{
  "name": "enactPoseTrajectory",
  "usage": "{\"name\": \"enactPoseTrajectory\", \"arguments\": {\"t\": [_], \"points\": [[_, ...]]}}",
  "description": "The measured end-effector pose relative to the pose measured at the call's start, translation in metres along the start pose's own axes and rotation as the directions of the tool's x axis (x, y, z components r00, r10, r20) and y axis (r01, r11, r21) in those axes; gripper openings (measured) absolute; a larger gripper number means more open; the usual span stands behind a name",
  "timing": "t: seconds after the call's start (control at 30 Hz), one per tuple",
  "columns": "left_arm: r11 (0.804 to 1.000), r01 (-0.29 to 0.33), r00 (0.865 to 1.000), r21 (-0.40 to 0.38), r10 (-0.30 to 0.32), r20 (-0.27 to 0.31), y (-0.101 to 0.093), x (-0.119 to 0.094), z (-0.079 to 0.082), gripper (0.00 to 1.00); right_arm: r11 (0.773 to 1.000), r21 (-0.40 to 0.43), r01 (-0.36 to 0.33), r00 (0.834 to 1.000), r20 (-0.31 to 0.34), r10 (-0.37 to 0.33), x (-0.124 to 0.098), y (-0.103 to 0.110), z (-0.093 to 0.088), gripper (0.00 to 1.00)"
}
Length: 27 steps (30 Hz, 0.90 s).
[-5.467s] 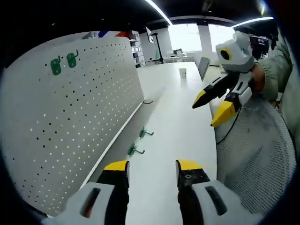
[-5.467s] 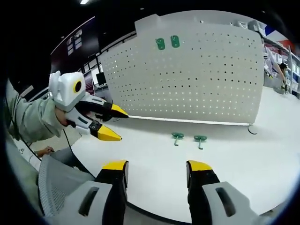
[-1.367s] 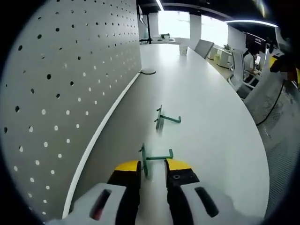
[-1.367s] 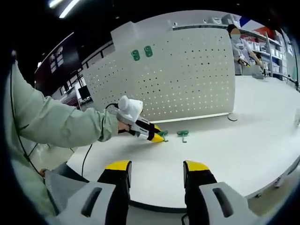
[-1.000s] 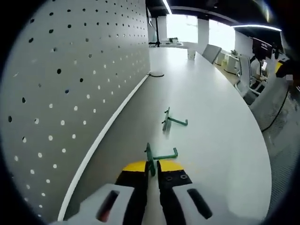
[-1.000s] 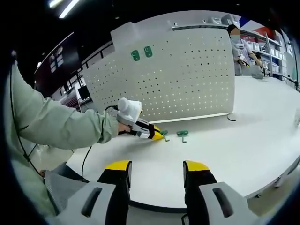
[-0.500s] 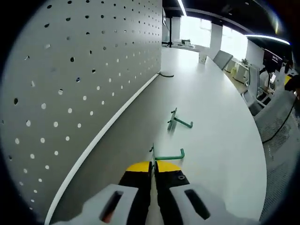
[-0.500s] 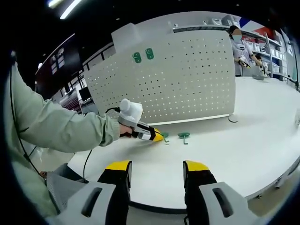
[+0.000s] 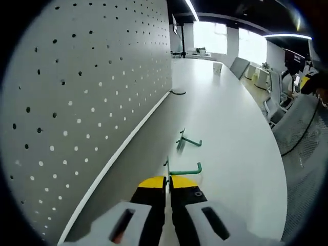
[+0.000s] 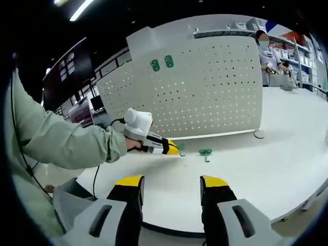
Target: Insert the hook assembly into the mounting plate slot until the hook locks in place.
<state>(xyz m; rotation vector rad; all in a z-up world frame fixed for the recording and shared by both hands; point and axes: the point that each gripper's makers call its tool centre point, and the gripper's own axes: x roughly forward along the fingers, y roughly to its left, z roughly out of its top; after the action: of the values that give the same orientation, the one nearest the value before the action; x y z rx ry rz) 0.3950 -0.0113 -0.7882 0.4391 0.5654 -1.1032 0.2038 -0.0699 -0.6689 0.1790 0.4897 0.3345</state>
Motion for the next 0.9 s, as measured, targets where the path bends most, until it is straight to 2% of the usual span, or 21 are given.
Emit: {"name": "enactPoseTrajectory", "arguments": {"t": [0.23,0.37,0.47,0.67,0.9], "points": [[0.999,-0.042,0.998,0.004,0.042,0.036,0.002,-0.017,0.011,0.02,1.000,-0.011,-0.020,1.000,0.018,0.020,0.000,0.004,0.007,0.42],[0.999,-0.051,0.998,-0.005,0.051,0.041,0.004,-0.021,0.012,0.02,1.000,-0.016,-0.026,0.999,0.026,0.026,-0.003,0.007,0.009,0.42],[0.997,-0.076,0.996,0.010,0.075,0.053,0.002,-0.028,0.015,0.02,0.999,-0.021,-0.029,0.999,0.029,0.030,-0.005,0.008,0.010,0.42],[0.995,-0.088,0.994,0.044,0.085,0.072,-0.003,-0.041,0.020,0.02,0.999,-0.029,-0.039,0.998,0.041,0.040,-0.007,0.013,0.012,0.42],[0.992,-0.116,0.989,0.055,0.110,0.103,-0.001,-0.055,0.030,0.02,0.996,-0.049,-0.068,0.996,0.054,0.071,-0.007,0.024,0.018,0.42]]}}
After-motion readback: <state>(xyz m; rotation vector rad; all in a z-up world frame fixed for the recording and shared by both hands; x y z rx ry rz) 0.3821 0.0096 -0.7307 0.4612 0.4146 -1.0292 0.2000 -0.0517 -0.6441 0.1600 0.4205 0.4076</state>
